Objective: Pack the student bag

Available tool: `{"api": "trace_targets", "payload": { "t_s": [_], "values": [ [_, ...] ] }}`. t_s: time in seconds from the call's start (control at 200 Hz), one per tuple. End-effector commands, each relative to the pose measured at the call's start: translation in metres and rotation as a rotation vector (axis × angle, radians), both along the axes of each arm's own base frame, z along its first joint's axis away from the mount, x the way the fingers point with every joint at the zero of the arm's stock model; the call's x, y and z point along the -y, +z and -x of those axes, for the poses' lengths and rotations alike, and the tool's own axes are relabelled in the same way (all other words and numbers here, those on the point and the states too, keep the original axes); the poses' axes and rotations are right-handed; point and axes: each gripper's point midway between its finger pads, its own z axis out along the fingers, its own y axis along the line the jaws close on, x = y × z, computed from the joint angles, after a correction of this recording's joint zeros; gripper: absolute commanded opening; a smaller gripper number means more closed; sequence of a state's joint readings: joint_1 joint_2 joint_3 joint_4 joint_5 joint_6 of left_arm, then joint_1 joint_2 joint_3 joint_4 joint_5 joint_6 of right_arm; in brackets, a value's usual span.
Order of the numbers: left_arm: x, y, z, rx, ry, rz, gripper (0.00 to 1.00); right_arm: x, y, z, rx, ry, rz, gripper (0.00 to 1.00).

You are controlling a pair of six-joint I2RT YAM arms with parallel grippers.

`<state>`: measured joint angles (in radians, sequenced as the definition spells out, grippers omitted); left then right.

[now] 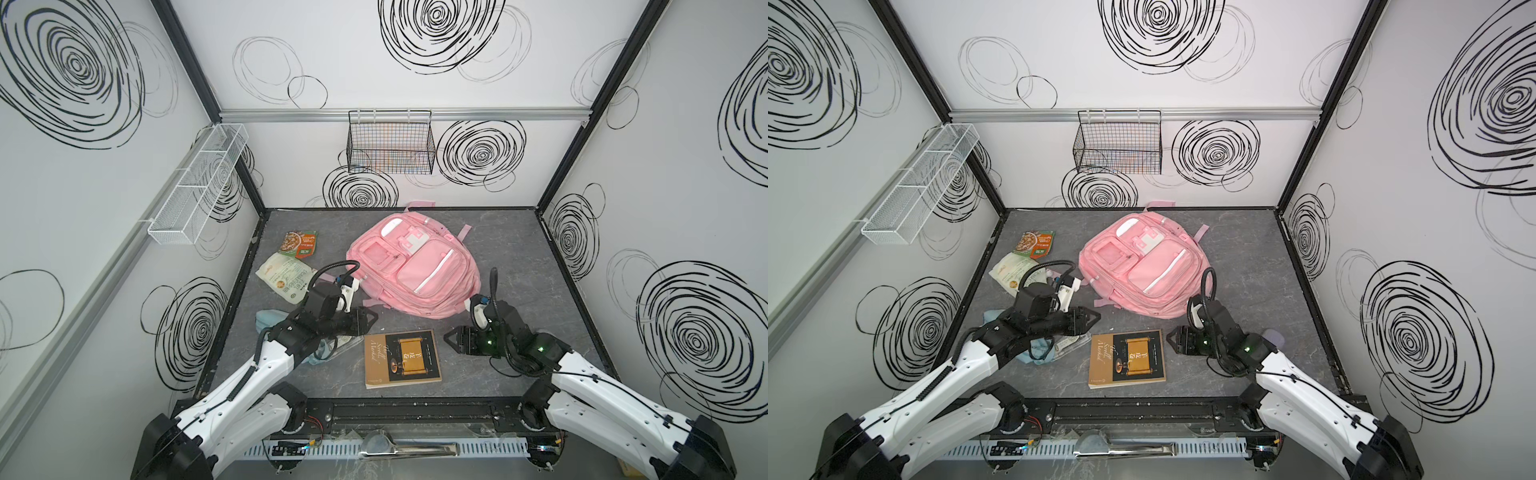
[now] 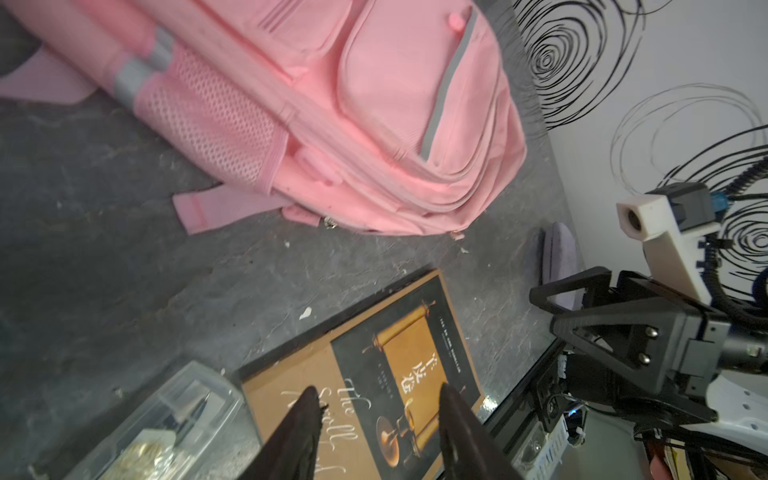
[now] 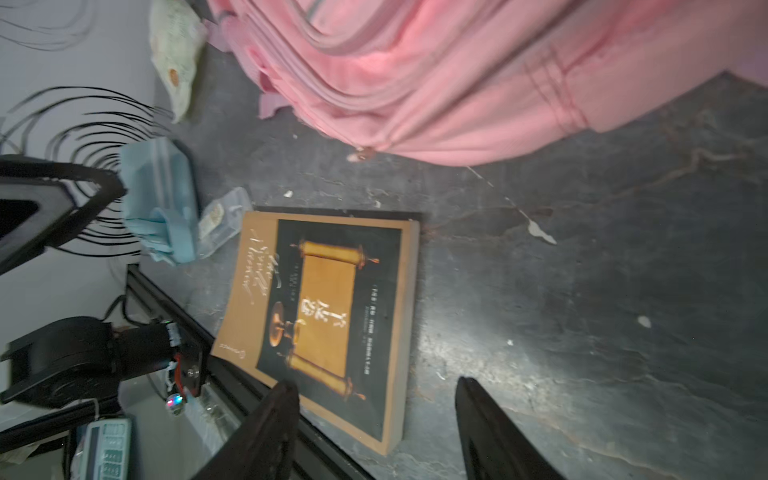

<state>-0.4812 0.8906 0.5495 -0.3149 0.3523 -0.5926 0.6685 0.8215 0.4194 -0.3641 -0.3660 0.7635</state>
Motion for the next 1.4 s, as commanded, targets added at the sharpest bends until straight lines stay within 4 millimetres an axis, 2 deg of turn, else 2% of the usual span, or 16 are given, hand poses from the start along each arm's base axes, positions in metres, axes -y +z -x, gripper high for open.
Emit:
{"api": "trace_targets", "payload": {
  "t_s": [0.0, 0.115, 0.34, 0.62, 0.75, 0.946, 1.281, 1.396],
  "values": [
    [-0.014, -0.016, 0.009, -0.063, 0.081, -0.029, 0.58, -0.005, -0.006, -0.006, -0.005, -0.029, -0.022, 0.65],
    [-0.013, -0.020, 0.013, -0.062, 0.110, -0.039, 0.59, -0.009, -0.014, -0.008, -0.015, -0.024, -0.024, 0.65],
    [-0.014, -0.057, 0.027, -0.177, 0.180, -0.022, 0.60, -0.025, -0.007, -0.016, -0.050, -0.006, -0.049, 0.67],
    [-0.026, -0.078, 0.043, -0.205, 0.230, -0.057, 0.62, -0.019, -0.033, 0.000, -0.137, 0.002, -0.027, 0.67],
    [-0.021, -0.086, 0.043, -0.213, 0.216, -0.037, 0.61, -0.023, -0.034, 0.002, -0.149, 0.006, -0.048, 0.67],
    [-0.011, -0.107, 0.050, -0.270, 0.181, -0.004, 0.58, -0.029, -0.035, 0.003, -0.155, 0.016, -0.075, 0.67],
    [0.006, -0.117, 0.062, -0.332, 0.126, 0.060, 0.56, -0.047, -0.042, 0.009, -0.224, 0.044, -0.179, 0.66],
    [0.006, -0.118, 0.063, -0.330, 0.124, 0.057, 0.56, -0.055, -0.033, 0.009, -0.236, 0.035, -0.264, 0.65]
  ]
}}
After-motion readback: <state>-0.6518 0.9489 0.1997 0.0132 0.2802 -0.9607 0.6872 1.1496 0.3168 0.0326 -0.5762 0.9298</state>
